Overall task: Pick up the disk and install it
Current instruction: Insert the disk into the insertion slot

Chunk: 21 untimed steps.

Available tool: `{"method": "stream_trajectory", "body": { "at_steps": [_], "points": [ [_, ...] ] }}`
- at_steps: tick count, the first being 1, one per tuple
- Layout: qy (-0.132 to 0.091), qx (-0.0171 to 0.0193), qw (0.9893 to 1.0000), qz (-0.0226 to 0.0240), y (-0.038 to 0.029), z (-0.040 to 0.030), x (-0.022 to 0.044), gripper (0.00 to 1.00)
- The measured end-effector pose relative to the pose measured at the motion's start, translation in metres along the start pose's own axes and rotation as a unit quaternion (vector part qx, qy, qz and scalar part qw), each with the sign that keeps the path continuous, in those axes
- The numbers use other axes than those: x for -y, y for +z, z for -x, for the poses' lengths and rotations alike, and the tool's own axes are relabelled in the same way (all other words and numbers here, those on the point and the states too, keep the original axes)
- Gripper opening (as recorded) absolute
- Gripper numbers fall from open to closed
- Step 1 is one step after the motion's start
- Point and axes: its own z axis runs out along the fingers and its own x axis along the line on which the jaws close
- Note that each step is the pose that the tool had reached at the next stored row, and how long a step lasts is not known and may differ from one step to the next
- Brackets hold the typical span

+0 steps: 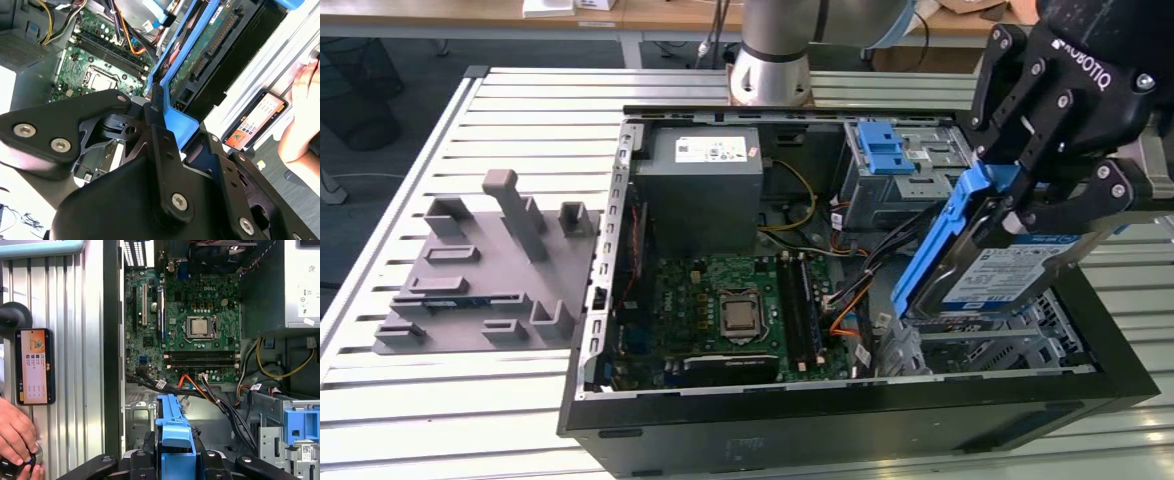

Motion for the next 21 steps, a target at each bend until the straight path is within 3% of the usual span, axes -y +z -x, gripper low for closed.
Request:
{"method": "stream_trajectory", "body": {
  "at_steps": [3,8,15,21],
  "points": [
    [0.001,-0.0001,1.0000,0.0000,0.0009,-0.0001,0.0046,0.36],
    [0.001,0.0000,1.0000,0.0000,0.0014,-0.0001,0.0052,0.36],
    [0.001,0.0000,1.0000,0.0000,0.0034,0.0002,0.0140,0.36],
    [0.001,-0.0001,1.0000,0.0000,0.0056,0.0002,0.0173,0.36]
  ]
}}
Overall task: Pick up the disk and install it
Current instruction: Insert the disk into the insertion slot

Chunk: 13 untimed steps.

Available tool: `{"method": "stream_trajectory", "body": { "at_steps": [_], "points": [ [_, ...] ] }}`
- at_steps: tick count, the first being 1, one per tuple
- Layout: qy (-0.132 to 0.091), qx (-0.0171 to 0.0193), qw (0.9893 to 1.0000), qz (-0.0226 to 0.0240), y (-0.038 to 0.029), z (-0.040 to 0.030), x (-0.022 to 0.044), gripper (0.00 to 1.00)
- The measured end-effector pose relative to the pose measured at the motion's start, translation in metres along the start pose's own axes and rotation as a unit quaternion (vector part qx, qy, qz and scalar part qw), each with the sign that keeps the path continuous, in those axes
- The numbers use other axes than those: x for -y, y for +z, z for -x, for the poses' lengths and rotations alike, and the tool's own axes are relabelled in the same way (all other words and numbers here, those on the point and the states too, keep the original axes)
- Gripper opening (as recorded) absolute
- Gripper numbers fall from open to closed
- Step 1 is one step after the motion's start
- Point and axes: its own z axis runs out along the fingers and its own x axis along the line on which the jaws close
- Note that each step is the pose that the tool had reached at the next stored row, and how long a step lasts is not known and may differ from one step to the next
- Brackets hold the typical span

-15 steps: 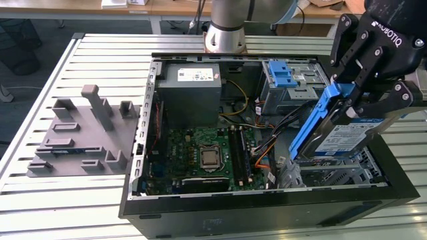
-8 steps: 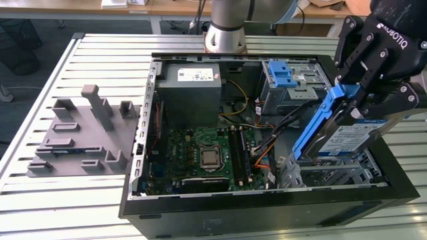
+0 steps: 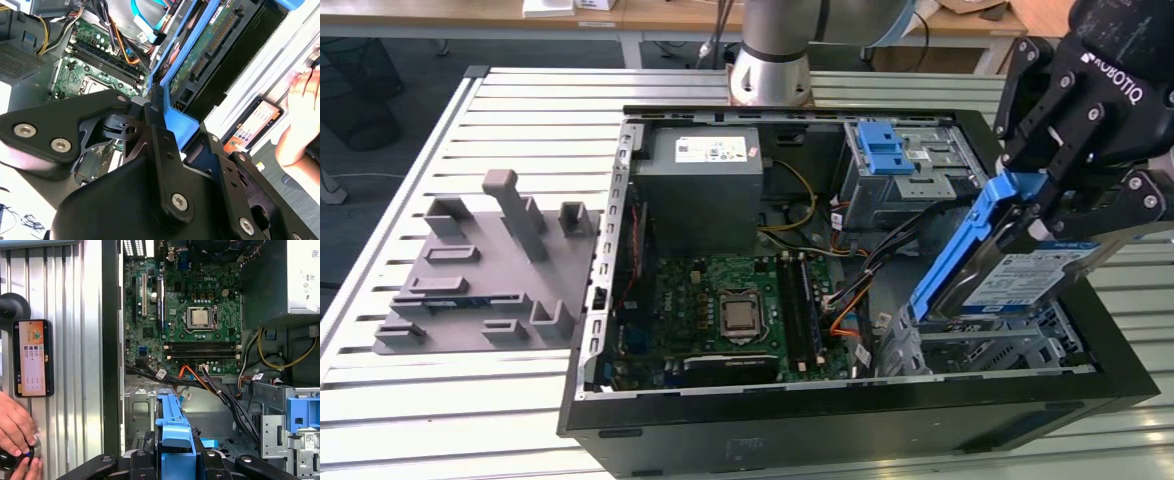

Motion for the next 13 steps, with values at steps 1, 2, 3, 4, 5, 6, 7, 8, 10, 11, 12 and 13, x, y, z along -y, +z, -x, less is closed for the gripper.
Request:
{"method": "stream_trajectory", "body": {
  "at_steps": [1,2,3,4,5,6,7,8,10,11,12,13],
  "points": [
    [0.000,0.0000,1.0000,0.0000,0.0003,0.0000,0.0003,0.36],
    [0.000,0.0000,1.0000,0.0000,0.0007,0.0000,0.0006,0.36],
    [0.000,0.0000,1.0000,0.0000,0.0011,0.0000,0.0009,0.36],
    [0.000,0.0000,1.0000,0.0000,0.0017,0.0000,0.0010,0.36],
    [0.000,0.0000,1.0000,0.0000,0.0023,0.0000,0.0012,0.36],
    [0.000,0.0000,1.0000,0.0000,0.0030,0.0000,0.0014,0.36],
    [0.000,0.0001,1.0000,0.0000,0.0037,0.0000,0.0015,0.36],
    [0.001,0.0001,1.0000,0.0000,0.0042,0.0000,0.0017,0.36],
    [0.001,0.0000,1.0000,0.0000,0.0048,0.0000,0.0021,0.36],
    [0.001,0.0000,1.0000,0.0000,0.0051,0.0000,0.0024,0.36],
    [0.001,0.0000,1.0000,0.0000,0.0055,0.0000,0.0025,0.36],
    [0.001,0.0000,1.0000,0.0000,0.0059,0.0000,0.0026,0.36]
  ]
}}
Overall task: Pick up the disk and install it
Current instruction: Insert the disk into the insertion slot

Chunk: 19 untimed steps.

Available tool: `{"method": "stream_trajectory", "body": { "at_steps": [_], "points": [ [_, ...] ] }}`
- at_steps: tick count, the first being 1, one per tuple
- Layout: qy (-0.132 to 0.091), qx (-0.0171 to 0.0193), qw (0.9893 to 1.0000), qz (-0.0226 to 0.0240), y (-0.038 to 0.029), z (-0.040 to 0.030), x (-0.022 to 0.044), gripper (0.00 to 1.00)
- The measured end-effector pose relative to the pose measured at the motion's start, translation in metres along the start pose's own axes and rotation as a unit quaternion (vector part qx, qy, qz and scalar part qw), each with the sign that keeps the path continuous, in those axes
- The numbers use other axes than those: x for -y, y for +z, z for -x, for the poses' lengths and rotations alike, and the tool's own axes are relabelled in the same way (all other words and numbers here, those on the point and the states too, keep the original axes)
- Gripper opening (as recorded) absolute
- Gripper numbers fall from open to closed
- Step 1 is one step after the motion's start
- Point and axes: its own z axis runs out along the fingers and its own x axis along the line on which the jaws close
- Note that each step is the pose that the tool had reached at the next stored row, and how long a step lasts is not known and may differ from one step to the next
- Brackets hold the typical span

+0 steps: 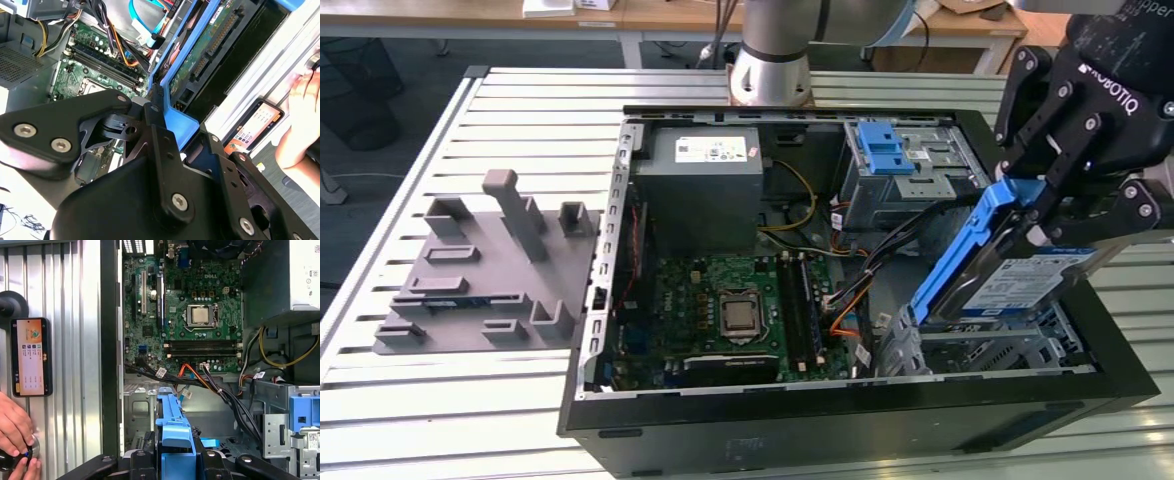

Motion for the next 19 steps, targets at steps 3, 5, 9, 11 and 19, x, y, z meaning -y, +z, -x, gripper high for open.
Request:
{"method": "stream_trajectory", "body": {
  "at_steps": [3,5,9,11,19],
  "points": [
    [0.000,0.0000,1.0000,0.0000,0.0017,0.0000,0.0001,0.36],
    [0.000,0.0000,1.0000,0.0000,0.0032,-0.0001,0.0002,0.36],
    [0.000,0.0000,1.0000,0.0000,0.0055,-0.0001,0.0002,0.36],
    [0.000,0.0000,1.0000,0.0000,0.0066,-0.0001,0.0002,0.36],
    [0.000,0.0000,1.0000,0.0000,0.0109,-0.0002,0.0003,0.36]
  ]
}}
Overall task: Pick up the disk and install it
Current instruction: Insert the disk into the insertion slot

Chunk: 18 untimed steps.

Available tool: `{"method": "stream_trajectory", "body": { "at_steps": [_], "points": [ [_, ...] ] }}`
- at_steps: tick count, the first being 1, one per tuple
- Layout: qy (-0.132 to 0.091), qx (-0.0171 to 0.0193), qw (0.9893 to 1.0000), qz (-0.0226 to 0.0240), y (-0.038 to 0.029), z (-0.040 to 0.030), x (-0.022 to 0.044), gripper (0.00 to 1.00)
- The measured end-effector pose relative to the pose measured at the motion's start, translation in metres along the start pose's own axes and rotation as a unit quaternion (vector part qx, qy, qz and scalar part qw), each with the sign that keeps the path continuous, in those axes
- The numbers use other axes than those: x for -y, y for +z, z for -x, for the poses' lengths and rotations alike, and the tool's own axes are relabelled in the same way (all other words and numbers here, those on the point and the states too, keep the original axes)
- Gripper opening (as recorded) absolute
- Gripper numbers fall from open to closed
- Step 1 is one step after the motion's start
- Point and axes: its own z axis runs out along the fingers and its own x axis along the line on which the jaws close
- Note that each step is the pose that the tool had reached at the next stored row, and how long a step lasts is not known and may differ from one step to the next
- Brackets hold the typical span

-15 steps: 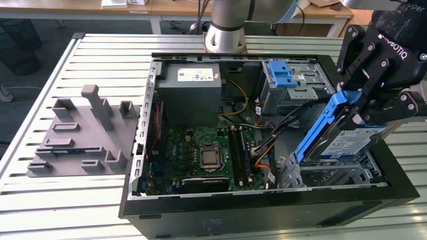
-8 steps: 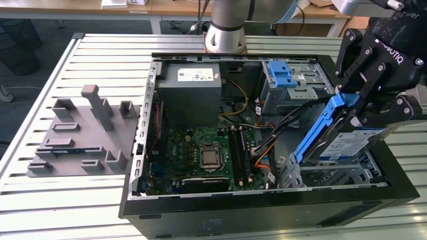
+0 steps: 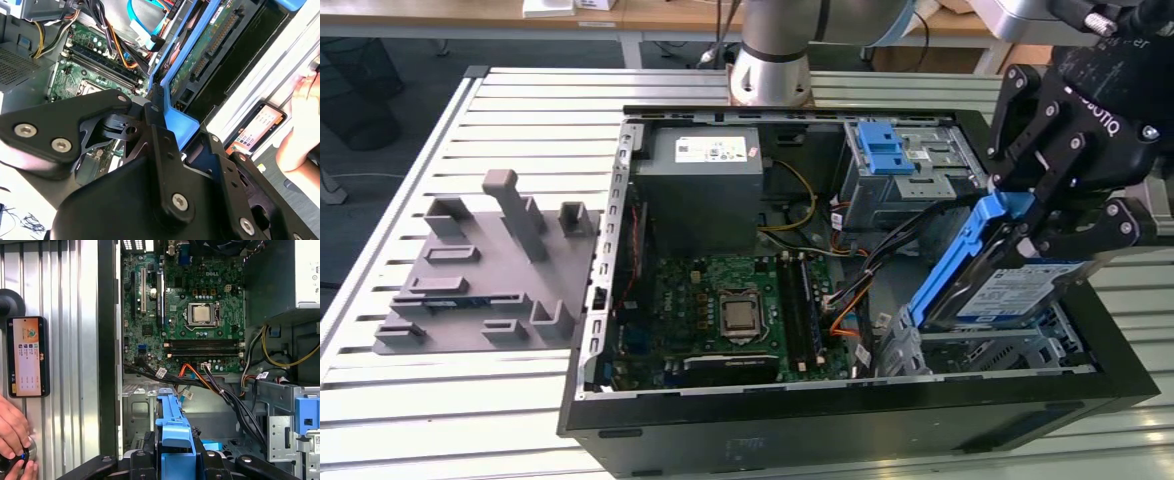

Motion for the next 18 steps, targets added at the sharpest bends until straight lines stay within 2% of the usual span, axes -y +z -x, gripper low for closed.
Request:
{"method": "stream_trajectory", "body": {
  "at_steps": [12,18],
  "points": [
    [0.000,0.0000,1.0000,0.0000,0.0067,-0.0001,0.0001,0.36],
    [0.000,0.0000,1.0000,0.0000,0.0074,-0.0001,0.0001,0.36]
  ]
}}
